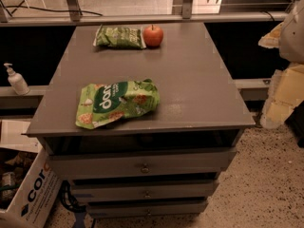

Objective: Move green rice chip bag near green jalapeno chip bag

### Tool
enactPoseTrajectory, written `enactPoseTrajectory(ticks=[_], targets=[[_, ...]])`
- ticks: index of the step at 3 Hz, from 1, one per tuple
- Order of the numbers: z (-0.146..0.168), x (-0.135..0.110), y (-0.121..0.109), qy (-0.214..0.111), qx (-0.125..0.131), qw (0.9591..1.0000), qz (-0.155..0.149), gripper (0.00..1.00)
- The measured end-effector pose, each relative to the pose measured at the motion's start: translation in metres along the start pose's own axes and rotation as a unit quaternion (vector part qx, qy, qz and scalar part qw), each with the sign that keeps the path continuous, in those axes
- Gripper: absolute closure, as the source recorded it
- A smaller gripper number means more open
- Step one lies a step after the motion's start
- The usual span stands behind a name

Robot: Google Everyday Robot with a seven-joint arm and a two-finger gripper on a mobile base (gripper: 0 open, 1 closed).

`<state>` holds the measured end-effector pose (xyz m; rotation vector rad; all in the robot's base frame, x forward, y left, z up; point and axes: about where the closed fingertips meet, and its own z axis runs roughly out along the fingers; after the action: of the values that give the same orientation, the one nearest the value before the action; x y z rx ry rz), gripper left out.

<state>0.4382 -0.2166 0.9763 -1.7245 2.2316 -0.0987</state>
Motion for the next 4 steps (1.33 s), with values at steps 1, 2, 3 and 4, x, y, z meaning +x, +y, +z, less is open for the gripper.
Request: enactPoseTrajectory(ticks=[1,2,3,4], targets=[[0.0,0.0,0.0,0.0,0.0,1.0,0.0,0.0],[0.001,-0.01,-0.007,-0.026,0.01,0.9995,-0.015,0.0],[0.013,-0.038,-0.004,-0.082,0.002,0.9964,-0.021,0.0],[0.025,-0.073,0.008,-0.134,-0.013,0.9905,-0.027,0.0]])
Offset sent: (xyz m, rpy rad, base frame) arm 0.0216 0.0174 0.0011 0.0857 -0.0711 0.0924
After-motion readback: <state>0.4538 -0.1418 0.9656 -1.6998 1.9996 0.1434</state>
